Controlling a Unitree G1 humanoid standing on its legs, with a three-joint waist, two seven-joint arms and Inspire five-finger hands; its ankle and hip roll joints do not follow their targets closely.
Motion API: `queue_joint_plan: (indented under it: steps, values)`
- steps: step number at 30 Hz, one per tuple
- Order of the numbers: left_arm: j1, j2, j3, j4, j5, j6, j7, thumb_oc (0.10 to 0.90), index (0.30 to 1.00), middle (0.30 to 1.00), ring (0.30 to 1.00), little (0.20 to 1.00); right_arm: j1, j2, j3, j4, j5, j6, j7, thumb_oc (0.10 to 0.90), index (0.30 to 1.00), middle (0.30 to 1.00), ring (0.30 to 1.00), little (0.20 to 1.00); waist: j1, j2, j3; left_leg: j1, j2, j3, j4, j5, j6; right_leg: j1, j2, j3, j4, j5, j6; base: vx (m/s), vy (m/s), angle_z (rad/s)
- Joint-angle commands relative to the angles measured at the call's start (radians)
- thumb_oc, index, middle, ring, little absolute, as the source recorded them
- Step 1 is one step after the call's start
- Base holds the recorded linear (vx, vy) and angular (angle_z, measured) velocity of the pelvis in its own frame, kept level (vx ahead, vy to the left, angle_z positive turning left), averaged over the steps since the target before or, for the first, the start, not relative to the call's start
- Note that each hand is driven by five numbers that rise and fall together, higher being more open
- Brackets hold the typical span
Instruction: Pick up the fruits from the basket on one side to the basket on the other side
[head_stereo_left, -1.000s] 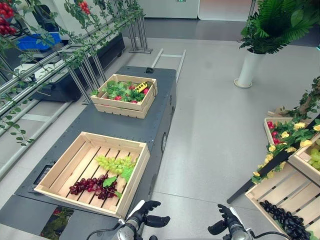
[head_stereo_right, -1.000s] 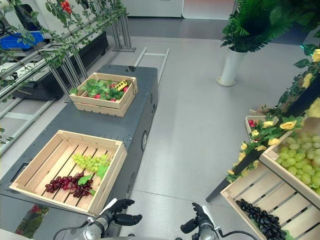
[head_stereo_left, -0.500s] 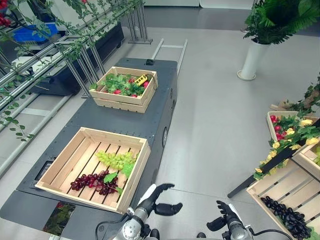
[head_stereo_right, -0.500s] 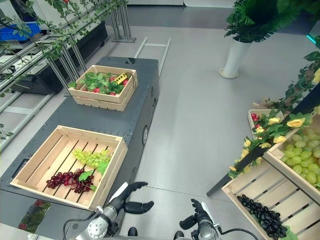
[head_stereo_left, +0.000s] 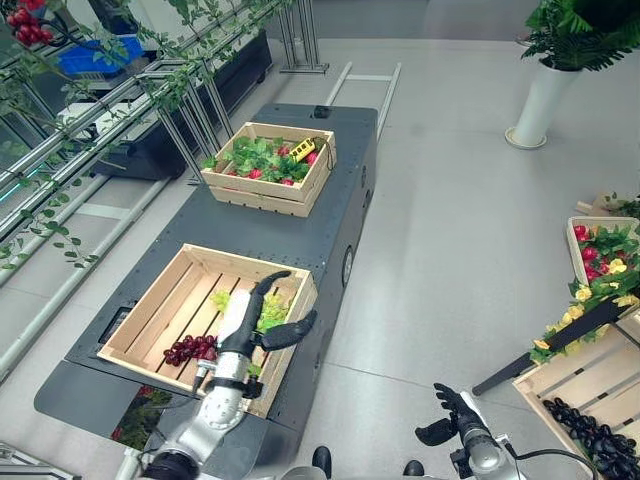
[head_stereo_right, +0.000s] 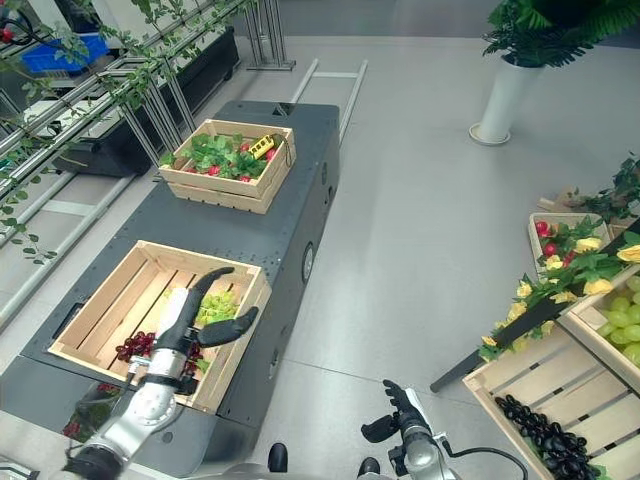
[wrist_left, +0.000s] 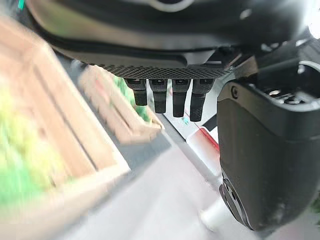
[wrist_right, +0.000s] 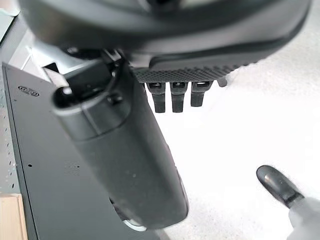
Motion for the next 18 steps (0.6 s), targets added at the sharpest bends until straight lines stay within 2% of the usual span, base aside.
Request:
queue_joint_plan:
  steps: [1, 3, 5, 7, 8, 9, 10, 11, 12, 14, 16, 18]
  values:
    - [-0.161, 0.113, 0.057, -0.044, 0.084, 0.047, 0.121, 0.800, 0.900, 0.900, 0.900, 0.900, -0.038, -0.025, 0.031, -0.060, 0.014, -0.067, 0.037, 0.800, 0.900, 0.900, 0.900, 0.900, 0.019, -0.047, 0.033, -0.005, -0.053, 0.022, 0.009, -0.087, 0.040, 0.004, -0.044, 0.015, 0.086, -0.101, -0.028, 0.00, 0.106, 0.18]
    - [-0.216, 0.191, 0.060, -0.014, 0.084, 0.124, 0.147, 0.800, 0.900, 0.900, 0.900, 0.900, -0.060, -0.052, 0.052, -0.124, 0.038, -0.080, 0.046, 0.800, 0.900, 0.900, 0.900, 0.900, 0.030, -0.045, 0.082, -0.045, -0.047, 0.016, 0.015, -0.062, 0.038, -0.057, -0.048, 0.007, 0.166, -0.131, -0.037, -0.10, 0.111, 0.17]
    - [-0.253, 0.215, 0.053, 0.020, 0.089, 0.147, 0.161, 0.800, 0.900, 0.900, 0.900, 0.900, -0.079, -0.059, 0.063, -0.138, 0.049, -0.093, 0.047, 0.800, 0.900, 0.900, 0.900, 0.900, 0.033, -0.048, 0.108, -0.077, -0.043, 0.014, 0.045, -0.061, 0.036, -0.086, -0.051, 0.004, 0.195, -0.137, -0.043, -0.15, 0.070, 0.09]
    - [-0.313, 0.240, 0.044, 0.100, 0.074, 0.175, 0.181, 0.800, 0.900, 0.900, 0.900, 0.900, -0.125, -0.065, 0.090, -0.144, 0.072, -0.112, 0.040, 0.800, 0.900, 0.900, 0.900, 0.900, 0.039, -0.054, 0.156, -0.127, -0.036, 0.010, 0.097, -0.061, 0.032, -0.128, -0.055, 0.001, 0.233, -0.144, -0.053, -0.17, 0.068, 0.21]
    - [-0.358, 0.255, 0.042, 0.174, 0.070, 0.179, 0.199, 0.800, 0.900, 0.900, 0.900, 0.900, -0.159, -0.068, 0.111, -0.143, 0.098, -0.129, 0.035, 0.800, 0.900, 0.900, 0.900, 0.900, 0.045, -0.066, 0.196, -0.152, -0.033, 0.009, 0.138, -0.077, 0.025, -0.150, -0.056, 0.009, 0.272, -0.166, -0.053, -0.11, 0.048, 0.21]
    - [-0.362, 0.256, 0.041, 0.179, 0.069, 0.180, 0.200, 0.800, 0.900, 0.900, 0.900, 0.900, -0.162, -0.068, 0.112, -0.142, 0.099, -0.130, 0.035, 0.800, 0.900, 0.900, 0.900, 0.900, 0.045, -0.067, 0.197, -0.156, -0.033, 0.009, 0.140, -0.076, 0.026, -0.153, -0.056, 0.008, 0.273, -0.164, -0.054, -0.10, 0.044, 0.11]
    - [-0.382, 0.266, 0.043, 0.220, 0.065, 0.179, 0.210, 0.800, 0.900, 0.900, 0.900, 0.900, -0.177, -0.071, 0.120, -0.150, 0.112, -0.136, 0.037, 0.800, 0.900, 0.900, 0.900, 0.900, 0.048, -0.075, 0.217, -0.173, -0.032, 0.012, 0.172, -0.086, 0.025, -0.166, -0.058, 0.009, 0.294, -0.174, -0.056, -0.13, 0.073, 0.04]
    - [-0.420, 0.280, 0.043, 0.273, 0.072, 0.184, 0.231, 0.800, 0.900, 0.900, 0.900, 0.900, -0.201, -0.073, 0.131, -0.163, 0.129, -0.149, 0.036, 0.800, 0.900, 0.900, 0.900, 0.900, 0.049, -0.089, 0.253, -0.220, -0.031, 0.020, 0.256, -0.110, 0.028, -0.207, -0.067, 0.010, 0.368, -0.196, -0.063, -0.14, 0.083, 0.02]
    - [-0.426, 0.283, 0.043, 0.279, 0.073, 0.187, 0.236, 0.800, 0.900, 0.900, 0.900, 0.900, -0.205, -0.073, 0.132, -0.166, 0.131, -0.150, 0.037, 0.800, 0.900, 0.900, 0.900, 0.900, 0.050, -0.091, 0.257, -0.229, -0.031, 0.021, 0.270, -0.115, 0.029, -0.216, -0.070, 0.011, 0.380, -0.200, -0.064, -0.14, 0.096, 0.01]
    - [-0.458, 0.307, 0.048, 0.321, 0.084, 0.188, 0.250, 0.800, 0.900, 0.900, 0.900, 0.900, -0.220, -0.078, 0.140, -0.184, 0.141, -0.150, 0.035, 0.800, 0.900, 0.900, 0.900, 0.900, 0.049, -0.104, 0.287, -0.289, -0.022, 0.041, 0.378, -0.151, 0.041, -0.275, -0.093, 0.012, 0.496, -0.234, -0.075, -0.10, 0.096, 0.08]
    - [-0.482, 0.335, 0.033, 0.343, 0.105, 0.215, 0.247, 0.800, 0.900, 0.900, 0.900, 0.900, -0.225, -0.083, 0.132, -0.192, 0.149, -0.136, 0.032, 0.800, 0.900, 0.900, 0.900, 0.900, 0.048, -0.112, 0.313, -0.353, -0.015, 0.058, 0.501, -0.204, 0.057, -0.317, -0.119, 0.009, 0.598, -0.273, -0.088, -0.06, 0.121, 0.16]
    - [-0.492, 0.344, 0.026, 0.343, 0.086, 0.232, 0.242, 0.800, 0.900, 0.900, 0.900, 0.900, -0.232, -0.089, 0.130, -0.192, 0.156, -0.128, 0.030, 0.800, 0.900, 0.900, 0.900, 0.900, 0.048, -0.111, 0.324, -0.382, -0.015, 0.059, 0.546, -0.222, 0.064, -0.336, -0.130, 0.011, 0.637, -0.286, -0.092, -0.04, 0.113, 0.19]
